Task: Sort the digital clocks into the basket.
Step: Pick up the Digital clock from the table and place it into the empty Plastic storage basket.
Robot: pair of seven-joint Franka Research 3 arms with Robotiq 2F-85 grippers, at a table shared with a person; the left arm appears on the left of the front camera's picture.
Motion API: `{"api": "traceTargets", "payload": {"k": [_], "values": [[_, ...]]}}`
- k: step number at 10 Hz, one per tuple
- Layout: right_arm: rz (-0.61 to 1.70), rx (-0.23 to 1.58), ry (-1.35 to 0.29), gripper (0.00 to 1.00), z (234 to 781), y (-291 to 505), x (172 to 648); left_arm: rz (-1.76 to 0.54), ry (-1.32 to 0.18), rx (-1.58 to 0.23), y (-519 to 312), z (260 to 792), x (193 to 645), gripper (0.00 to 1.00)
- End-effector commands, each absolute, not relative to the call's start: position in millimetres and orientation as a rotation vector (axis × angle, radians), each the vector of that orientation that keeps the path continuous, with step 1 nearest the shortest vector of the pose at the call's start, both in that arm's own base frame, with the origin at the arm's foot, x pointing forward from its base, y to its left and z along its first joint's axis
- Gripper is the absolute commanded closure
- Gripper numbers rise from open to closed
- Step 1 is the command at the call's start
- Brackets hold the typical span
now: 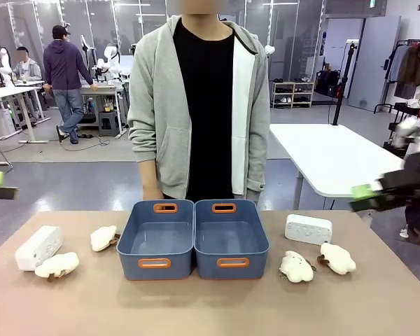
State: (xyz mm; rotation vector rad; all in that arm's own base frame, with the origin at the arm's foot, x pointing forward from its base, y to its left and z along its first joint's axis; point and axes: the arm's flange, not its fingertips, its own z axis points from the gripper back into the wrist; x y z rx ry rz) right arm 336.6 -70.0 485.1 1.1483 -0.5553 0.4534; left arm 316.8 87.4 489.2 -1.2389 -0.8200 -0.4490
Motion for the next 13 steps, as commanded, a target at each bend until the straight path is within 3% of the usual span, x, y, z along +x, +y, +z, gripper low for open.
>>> {"api": "traceTargets", "payload": {"k": [1,3,5,7,8,13], "values": [[0.37,1.239,-0.607,0.0,467.7,-117.6,324.8,-0.374,-0.849,-1.275,114.8,461.7,274.5,0.0],[0.272,1.239,-0.675,0.0,467.4,-160.9,306.0,-0.283,-0.989,-1.192,159.7,453.6,241.0,0.0],[0.193,1.232,-0.713,0.0,463.0,-183.1,293.6,-0.148,-1.017,-1.139,186.0,444.9,207.7,0.0],[0.182,1.22,-0.752,0.0,465.3,-187.3,296.4,-0.105,-1.064,-1.124,186.3,438.3,208.4,0.0],[0.164,1.226,-0.696,0.0,459.5,-194.3,288.2,-0.123,-1.024,-1.146,232.1,451.4,218.5,0.0],[0.164,1.226,-0.696,0.0,459.5,-194.3,288.2,-0.123,-1.024,-1.146,232.1,451.4,218.5,0.0]]}}
